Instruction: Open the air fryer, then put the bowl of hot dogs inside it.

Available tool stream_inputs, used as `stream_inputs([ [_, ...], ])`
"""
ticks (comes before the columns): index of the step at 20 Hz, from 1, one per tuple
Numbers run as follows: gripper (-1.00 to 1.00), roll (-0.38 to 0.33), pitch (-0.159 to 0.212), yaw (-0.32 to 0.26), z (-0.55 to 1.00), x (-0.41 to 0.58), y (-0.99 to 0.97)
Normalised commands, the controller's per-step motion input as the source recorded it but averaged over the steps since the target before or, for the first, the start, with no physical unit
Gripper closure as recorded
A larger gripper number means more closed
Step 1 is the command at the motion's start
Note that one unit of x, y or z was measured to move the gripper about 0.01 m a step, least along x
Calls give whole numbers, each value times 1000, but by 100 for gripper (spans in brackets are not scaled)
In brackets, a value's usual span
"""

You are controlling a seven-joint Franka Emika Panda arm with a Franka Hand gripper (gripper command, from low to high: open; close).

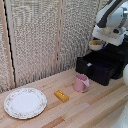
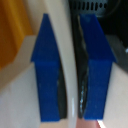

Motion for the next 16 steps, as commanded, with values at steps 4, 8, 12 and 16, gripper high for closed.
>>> stream_inputs([
  [4,100,-1,6,25,-338,343,0],
  [8,100,20,14,-12,-209,346,-304],
  [12,100,47,0,0,-144,302,-539],
  [16,100,55,0,1,-81,316,-480],
])
